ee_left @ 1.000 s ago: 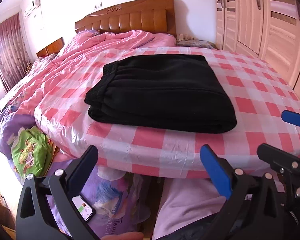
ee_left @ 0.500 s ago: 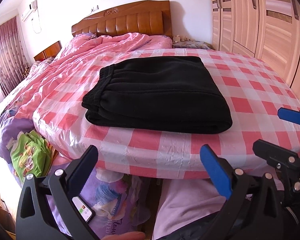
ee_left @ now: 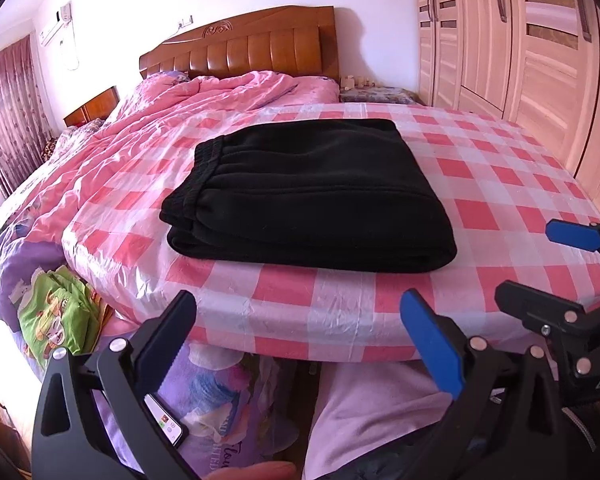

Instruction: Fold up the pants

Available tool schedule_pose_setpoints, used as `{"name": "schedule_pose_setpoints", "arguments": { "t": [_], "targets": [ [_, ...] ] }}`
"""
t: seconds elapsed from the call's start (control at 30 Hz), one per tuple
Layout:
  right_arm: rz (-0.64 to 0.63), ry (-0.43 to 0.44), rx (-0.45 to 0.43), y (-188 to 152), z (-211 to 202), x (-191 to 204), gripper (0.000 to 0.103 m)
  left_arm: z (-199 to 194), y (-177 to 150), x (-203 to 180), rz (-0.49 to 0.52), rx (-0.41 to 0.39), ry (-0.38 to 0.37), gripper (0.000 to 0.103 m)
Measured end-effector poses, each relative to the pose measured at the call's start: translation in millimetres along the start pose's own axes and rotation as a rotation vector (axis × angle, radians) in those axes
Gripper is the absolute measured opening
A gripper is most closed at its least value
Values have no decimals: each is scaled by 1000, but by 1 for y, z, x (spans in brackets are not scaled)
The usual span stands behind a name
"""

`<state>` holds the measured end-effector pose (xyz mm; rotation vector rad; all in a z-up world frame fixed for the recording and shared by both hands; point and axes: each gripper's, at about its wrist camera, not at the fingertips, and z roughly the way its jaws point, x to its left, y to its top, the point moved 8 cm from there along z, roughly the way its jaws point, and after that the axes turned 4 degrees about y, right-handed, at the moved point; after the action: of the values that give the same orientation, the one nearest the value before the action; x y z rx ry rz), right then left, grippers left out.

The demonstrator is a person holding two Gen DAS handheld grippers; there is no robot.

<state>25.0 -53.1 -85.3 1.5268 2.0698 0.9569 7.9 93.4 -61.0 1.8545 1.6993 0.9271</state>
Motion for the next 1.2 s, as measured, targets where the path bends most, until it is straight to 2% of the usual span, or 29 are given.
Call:
{"name": "schedule_pose_setpoints", "arguments": {
  "t": [0.73, 0.97, 1.07, 1.2],
  "targets": [
    [0, 1, 4, 0, 0, -1, 99, -6, 3, 0, -1, -18, -9, 102],
    [4, 2, 7, -2, 1, 0, 99, 2, 0, 3, -52, 31, -78, 102],
    [4, 2, 7, -2, 1, -1, 99, 5, -1, 4, -48, 38, -47, 102],
    [0, 2, 9, -3, 1, 0, 99, 10, -5, 0, -31, 62, -45, 102]
  ]
}}
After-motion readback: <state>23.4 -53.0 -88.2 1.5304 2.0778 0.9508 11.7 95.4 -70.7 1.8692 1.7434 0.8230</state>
